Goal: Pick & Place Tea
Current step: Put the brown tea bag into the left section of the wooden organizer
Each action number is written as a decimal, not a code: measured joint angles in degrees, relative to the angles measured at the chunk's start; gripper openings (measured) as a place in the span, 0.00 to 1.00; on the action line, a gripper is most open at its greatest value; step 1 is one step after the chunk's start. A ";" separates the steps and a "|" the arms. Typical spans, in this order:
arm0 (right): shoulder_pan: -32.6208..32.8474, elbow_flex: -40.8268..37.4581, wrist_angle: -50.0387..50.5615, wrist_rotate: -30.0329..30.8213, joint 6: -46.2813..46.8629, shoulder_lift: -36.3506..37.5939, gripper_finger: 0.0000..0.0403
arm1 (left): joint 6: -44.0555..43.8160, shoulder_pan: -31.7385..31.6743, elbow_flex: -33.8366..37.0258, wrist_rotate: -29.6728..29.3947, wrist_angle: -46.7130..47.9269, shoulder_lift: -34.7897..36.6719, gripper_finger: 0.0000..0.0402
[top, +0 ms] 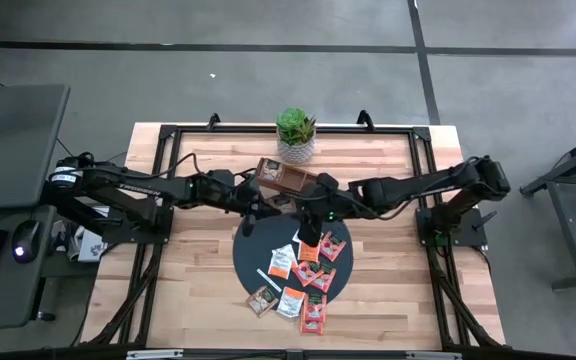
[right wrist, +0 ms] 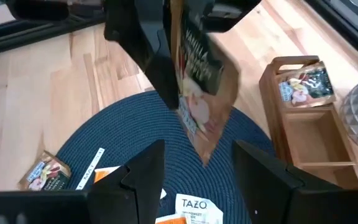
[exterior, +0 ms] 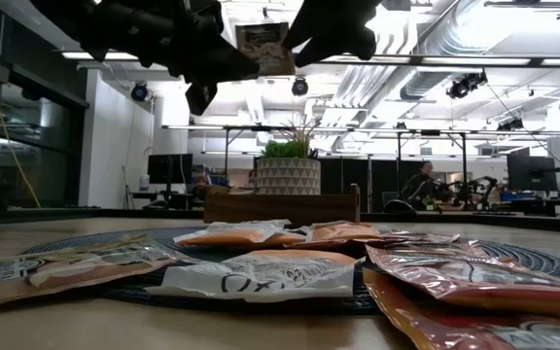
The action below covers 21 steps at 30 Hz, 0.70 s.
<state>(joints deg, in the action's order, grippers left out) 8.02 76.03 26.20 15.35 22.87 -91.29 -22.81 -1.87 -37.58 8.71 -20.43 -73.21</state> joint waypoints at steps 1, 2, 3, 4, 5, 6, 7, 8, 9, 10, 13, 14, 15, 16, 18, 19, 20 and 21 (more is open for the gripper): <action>0.03 0.00 -0.23 0.11 0.02 -0.51 0.45 | -0.01 0.00 0.00 0.28 -0.01 0.00 0.00; 0.03 0.00 -0.54 0.29 0.02 -0.82 0.45 | -0.04 0.00 0.00 0.85 -0.02 0.00 0.00; 0.03 0.00 -0.68 0.23 0.02 -1.08 0.45 | -0.27 0.00 0.00 1.37 -0.04 0.00 0.00; 0.02 0.00 -0.85 0.11 0.02 -1.42 0.45 | -0.69 0.00 0.00 1.63 -0.04 0.00 0.00; 0.01 0.00 -1.10 -0.31 0.00 -1.60 0.45 | -1.05 0.00 0.00 1.70 -0.04 0.00 0.00; 0.01 0.00 -1.14 -0.83 -0.19 -1.76 0.45 | -1.39 0.00 0.00 1.95 -0.04 0.00 0.00; 0.01 0.00 -1.10 -0.95 -0.36 -1.99 0.45 | -1.48 0.00 0.00 2.37 -0.04 0.00 0.00; 0.01 0.00 -1.10 -1.04 -0.41 -2.17 0.45 | -1.49 0.00 0.00 2.55 -0.04 0.00 0.00; 0.01 0.00 -1.09 -1.10 -0.42 -2.25 0.45 | -1.50 0.00 0.00 2.78 -0.04 0.00 0.00; 0.01 0.00 -1.06 -1.13 -0.44 -2.27 0.45 | -1.53 0.00 0.00 3.09 -0.04 0.00 0.00; 0.01 0.00 -1.59 -0.71 -0.43 -2.25 0.42 | -1.66 0.00 0.00 3.92 -0.01 0.00 0.00; 0.01 0.00 -1.72 -0.78 -0.43 -2.25 0.41 | -1.70 0.00 0.00 4.00 -0.01 0.00 0.00; 0.01 0.00 -1.90 -0.96 -0.43 -2.25 0.39 | -1.72 0.00 0.00 4.00 -0.01 0.00 0.00; 0.00 0.00 -2.15 -1.30 -0.44 -2.25 0.37 | -1.74 0.00 0.00 3.99 -0.01 0.00 0.00; -0.01 0.00 -2.62 -1.50 -0.42 -2.25 0.32 | -1.74 0.00 0.00 4.00 -0.01 0.00 0.00; -0.01 0.00 -2.64 -1.51 -0.42 -2.25 0.30 | -1.78 0.00 0.00 3.99 -0.01 0.00 0.00; -0.01 0.00 -2.56 -1.41 -0.39 -2.25 0.27 | -1.84 0.00 0.00 3.98 -0.01 0.00 0.00; -0.01 0.00 -2.49 -1.30 -0.28 -2.25 0.25 | -1.85 0.00 0.00 3.98 -0.01 0.00 0.00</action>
<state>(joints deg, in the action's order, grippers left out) 8.01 76.03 23.72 14.05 22.59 -93.54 -24.67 -1.87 -37.58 12.69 -20.45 -73.21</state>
